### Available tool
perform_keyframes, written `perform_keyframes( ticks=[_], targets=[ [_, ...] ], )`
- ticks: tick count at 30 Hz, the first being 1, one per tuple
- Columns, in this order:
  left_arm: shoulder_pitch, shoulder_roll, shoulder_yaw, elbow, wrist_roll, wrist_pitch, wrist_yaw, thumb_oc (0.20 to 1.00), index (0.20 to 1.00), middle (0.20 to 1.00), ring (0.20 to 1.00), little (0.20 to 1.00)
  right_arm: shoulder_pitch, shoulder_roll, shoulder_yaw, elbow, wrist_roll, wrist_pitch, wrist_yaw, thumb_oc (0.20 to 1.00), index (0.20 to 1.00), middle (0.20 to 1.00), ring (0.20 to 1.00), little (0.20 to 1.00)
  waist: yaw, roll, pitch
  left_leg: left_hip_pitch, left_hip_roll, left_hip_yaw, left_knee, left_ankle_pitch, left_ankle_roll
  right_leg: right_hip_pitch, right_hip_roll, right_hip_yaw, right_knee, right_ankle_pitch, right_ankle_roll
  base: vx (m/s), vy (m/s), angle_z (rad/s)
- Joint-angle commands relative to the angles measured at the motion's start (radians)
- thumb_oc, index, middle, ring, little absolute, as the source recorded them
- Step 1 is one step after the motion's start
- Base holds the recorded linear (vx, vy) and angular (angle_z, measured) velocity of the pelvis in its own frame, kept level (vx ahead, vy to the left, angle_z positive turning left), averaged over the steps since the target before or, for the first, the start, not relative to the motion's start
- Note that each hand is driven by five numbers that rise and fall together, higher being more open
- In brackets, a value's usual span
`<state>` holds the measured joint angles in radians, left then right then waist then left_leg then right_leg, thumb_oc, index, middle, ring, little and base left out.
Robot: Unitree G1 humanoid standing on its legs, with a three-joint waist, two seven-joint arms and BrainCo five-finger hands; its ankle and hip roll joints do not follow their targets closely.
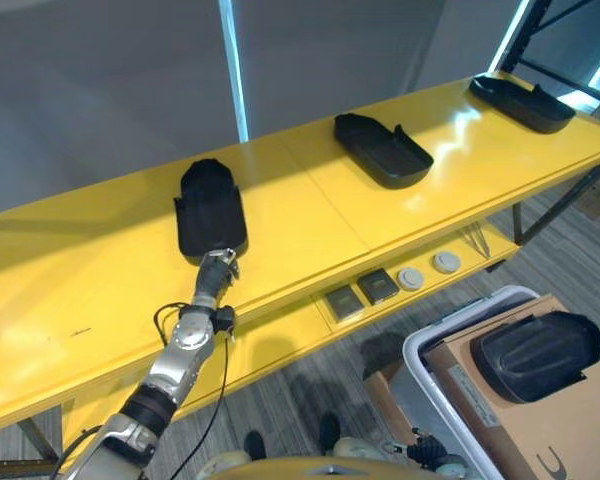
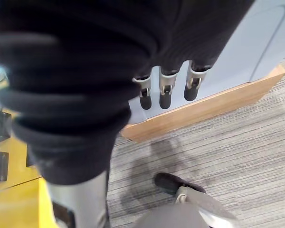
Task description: Move parts from the plastic box to the shelf.
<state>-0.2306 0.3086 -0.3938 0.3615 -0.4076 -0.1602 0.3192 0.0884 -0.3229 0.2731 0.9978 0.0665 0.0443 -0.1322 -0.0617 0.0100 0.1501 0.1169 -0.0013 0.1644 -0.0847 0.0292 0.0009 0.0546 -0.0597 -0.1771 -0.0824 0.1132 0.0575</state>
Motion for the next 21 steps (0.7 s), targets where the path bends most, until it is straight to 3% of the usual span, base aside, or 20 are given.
perform_keyframes(
  ticks=[1,12,15,16,17,21],
  targets=[
    [-0.073,-0.024,0.0,0.091,0.029,-0.011,0.02,0.2,0.2,0.2,0.2,0.2,-0.023,-0.018,0.056,0.018,-0.037,-0.006,0.009,1.0,1.0,1.0,1.0,1.0,-0.004,-0.014,0.001,-0.033,0.087,0.001,0.008,0.005,-0.044,0.018,-0.068,0.03,0.044,-0.06,0.089,0.02,-0.001,-0.03],
    [-0.097,-0.034,0.003,0.109,0.039,-0.007,0.026,0.2,0.2,0.2,0.2,0.2,-0.028,-0.014,0.06,0.032,-0.041,-0.013,0.013,1.0,1.0,1.0,1.0,1.0,-0.01,-0.012,-0.007,-0.023,0.087,0.004,0.009,0.001,-0.044,0.027,-0.068,0.032,0.044,-0.066,0.087,0.0,-0.001,0.0],
    [-0.094,-0.033,0.002,0.115,0.015,-0.032,-0.002,0.2,0.2,0.2,0.2,0.2,-0.03,-0.011,0.059,0.036,-0.043,-0.015,0.015,1.0,1.0,1.0,1.0,1.0,-0.009,-0.011,-0.011,-0.02,0.086,0.002,0.007,-0.001,-0.043,0.029,-0.068,0.032,0.044,-0.067,0.085,0.0,0.0,0.0],
    [-0.093,-0.032,0.002,0.106,0.007,-0.033,-0.007,0.429,0.429,0.429,0.429,0.429,-0.031,-0.012,0.058,0.035,-0.043,-0.013,0.015,1.0,1.0,1.0,1.0,1.0,-0.008,-0.011,-0.011,-0.02,0.086,0.001,0.008,-0.001,-0.043,0.03,-0.068,0.032,0.044,-0.068,0.085,0.0,0.0,0.0],
    [-0.092,-0.032,0.002,0.096,-0.003,-0.039,-0.012,1.0,1.0,1.0,1.0,1.0,-0.031,-0.011,0.058,0.033,-0.041,-0.012,0.014,1.0,1.0,1.0,1.0,1.0,-0.007,-0.01,-0.011,-0.021,0.085,0.0,0.008,-0.002,-0.043,0.03,-0.068,0.031,0.045,-0.068,0.085,0.0,0.0,0.0],
    [-0.078,-0.01,0.006,-0.016,-0.034,-0.046,-0.07,1.0,1.0,1.0,1.0,1.0,-0.037,-0.01,0.051,0.034,-0.029,-0.008,0.012,1.0,1.0,1.0,1.0,1.0,0.006,-0.005,-0.011,-0.02,0.083,-0.009,0.006,-0.002,-0.042,0.033,-0.069,0.025,0.045,-0.07,0.082,0.0,0.0,0.0]
  ],
)
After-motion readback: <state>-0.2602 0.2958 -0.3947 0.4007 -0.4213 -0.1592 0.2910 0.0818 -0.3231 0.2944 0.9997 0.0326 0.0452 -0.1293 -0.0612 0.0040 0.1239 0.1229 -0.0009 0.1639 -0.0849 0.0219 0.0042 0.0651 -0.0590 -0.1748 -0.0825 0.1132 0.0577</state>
